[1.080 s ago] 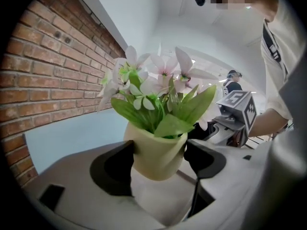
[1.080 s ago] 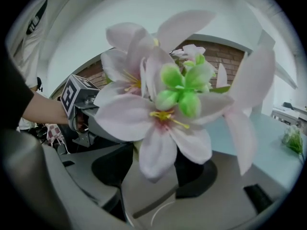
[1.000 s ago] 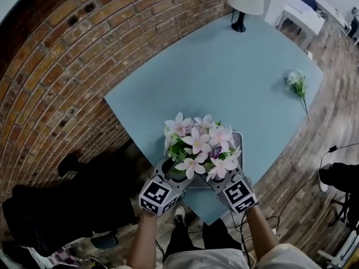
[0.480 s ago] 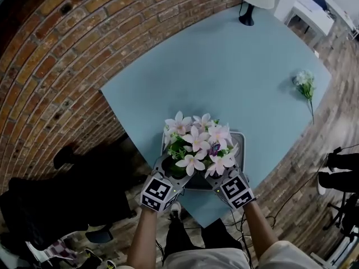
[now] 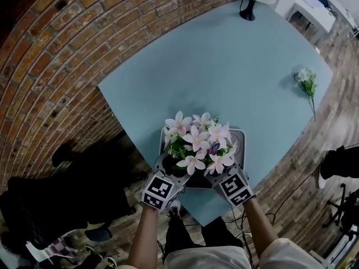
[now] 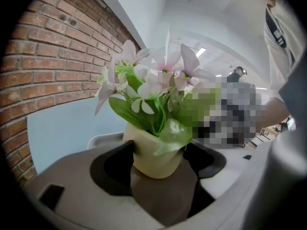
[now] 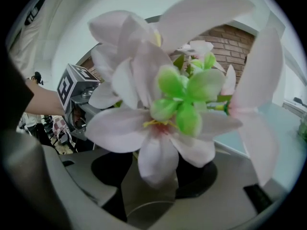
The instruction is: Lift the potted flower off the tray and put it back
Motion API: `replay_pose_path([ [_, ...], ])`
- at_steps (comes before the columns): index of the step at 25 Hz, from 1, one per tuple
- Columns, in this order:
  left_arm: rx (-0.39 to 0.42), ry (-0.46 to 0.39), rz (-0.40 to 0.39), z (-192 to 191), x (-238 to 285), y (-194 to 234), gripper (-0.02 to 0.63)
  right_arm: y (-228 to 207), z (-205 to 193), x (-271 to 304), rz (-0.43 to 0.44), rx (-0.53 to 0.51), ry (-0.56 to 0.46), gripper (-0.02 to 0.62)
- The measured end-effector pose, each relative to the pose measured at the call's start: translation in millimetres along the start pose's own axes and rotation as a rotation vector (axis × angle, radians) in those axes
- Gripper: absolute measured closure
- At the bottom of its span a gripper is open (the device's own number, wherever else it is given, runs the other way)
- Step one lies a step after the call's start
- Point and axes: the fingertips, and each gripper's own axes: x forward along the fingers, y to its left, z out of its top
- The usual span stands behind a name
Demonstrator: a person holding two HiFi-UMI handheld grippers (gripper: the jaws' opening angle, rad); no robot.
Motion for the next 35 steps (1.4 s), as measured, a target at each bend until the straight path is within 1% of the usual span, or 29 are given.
replay_pose_path([
  [7,-0.029,-0.018,-0.004,-1,5,0,0.227,-5,-3,-1,-0.009,-0.017,-0.008,0.31],
  [13,-0.065,-0.028,-0.002,-3,5,-1,0.225,-6,-9,-1,-0.026,0.046,-0.012,0.305],
  [16,-0.074,-0.018,0.006,-4,5,-1,0.225,-7,-11,1,-0.043,0.039,0.004,0.303],
  [19,-0.066,0.004,0.011,-6,2,-1,0.225,-8,-10,-1,-0.058,0.057,0.011,0.302],
  [26,-0.049,0.045,0.027,-14,-23,6,0.225,-17,-11,-21,-0.149,0.11,0.001,0.303],
  [30,-0.016,0.064,0.01,-17,-40,1,0.225,-14,-18,-38,-0.201,0.113,0.011,0.303],
  [35,0.019,0.074,-0.004,-19,-66,-2,0.225,-1,-13,-60,-0.282,0.126,-0.004,0.303],
])
